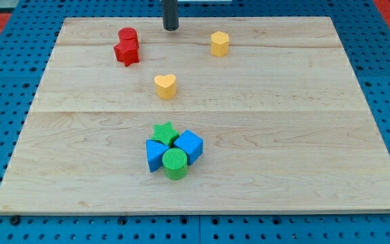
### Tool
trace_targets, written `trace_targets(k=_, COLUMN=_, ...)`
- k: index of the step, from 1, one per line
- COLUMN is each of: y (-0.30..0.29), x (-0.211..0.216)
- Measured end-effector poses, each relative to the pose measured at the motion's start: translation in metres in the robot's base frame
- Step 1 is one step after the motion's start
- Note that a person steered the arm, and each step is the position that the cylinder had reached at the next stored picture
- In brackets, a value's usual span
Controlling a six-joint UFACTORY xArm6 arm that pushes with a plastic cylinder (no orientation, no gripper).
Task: Push the group of blocks a bit left
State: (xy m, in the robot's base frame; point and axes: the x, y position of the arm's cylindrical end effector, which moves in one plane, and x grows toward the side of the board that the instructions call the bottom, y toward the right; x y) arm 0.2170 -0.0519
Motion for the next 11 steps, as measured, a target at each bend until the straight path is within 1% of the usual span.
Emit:
trace_targets(k=1, y=0.007, x=0.001)
trace_targets(k=2, y=0.015, x=0.036)
trace_targets(k=3, y=0.051, x=0.092)
trace_targets(k=4, y=0.116, x=0.166)
trace_targets(k=5, y=0.124, x=0.263)
trace_targets(k=6, y=0.081, x=0.309)
trace_targets(k=7, y=0.062, x=0.338)
trace_targets(k=8, y=0.009, x=0.323)
trace_targets(k=9, y=0.011, x=0.286)
trace_targets(k=10, y=0.062, x=0.284)
trace_targets(k=11, y=0.073, x=0.264)
